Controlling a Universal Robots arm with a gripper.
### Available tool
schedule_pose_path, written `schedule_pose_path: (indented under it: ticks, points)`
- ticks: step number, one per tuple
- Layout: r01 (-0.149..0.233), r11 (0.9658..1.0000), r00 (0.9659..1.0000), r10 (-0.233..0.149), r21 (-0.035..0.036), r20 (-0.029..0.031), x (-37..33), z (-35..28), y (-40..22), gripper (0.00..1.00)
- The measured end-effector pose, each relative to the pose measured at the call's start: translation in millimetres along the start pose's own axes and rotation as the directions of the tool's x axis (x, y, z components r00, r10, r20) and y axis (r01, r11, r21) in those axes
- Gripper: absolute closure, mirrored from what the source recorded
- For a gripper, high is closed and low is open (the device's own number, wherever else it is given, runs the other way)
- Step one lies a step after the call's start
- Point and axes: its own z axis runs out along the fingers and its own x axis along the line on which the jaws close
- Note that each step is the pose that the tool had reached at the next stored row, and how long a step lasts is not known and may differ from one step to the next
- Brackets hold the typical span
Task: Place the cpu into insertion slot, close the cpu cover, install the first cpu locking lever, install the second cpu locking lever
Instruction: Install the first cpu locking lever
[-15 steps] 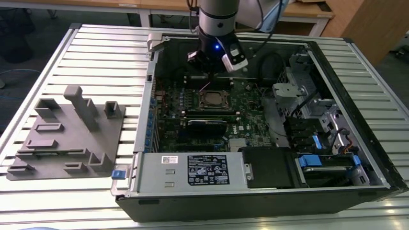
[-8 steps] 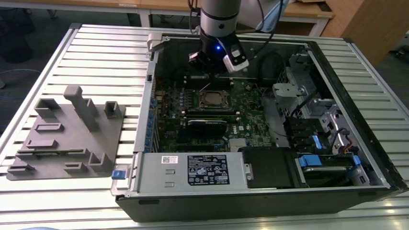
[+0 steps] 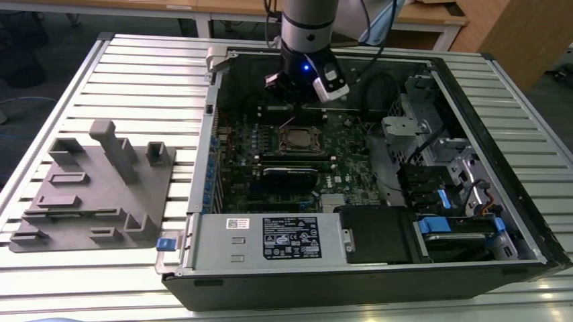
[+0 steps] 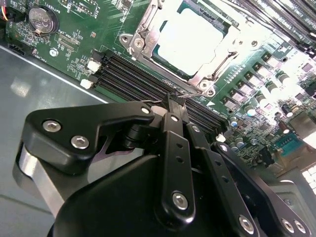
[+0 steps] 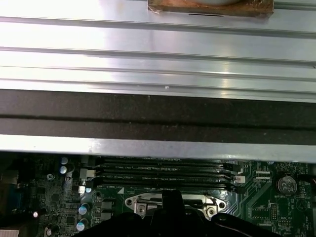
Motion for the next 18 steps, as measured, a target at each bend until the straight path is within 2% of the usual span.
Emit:
schedule_pose_path:
  ticks: [18]
  points:
    - [0.0,1.0,1.0,0.0,0.0005,-0.0002,-1.1,5.6,-0.9,0.89]
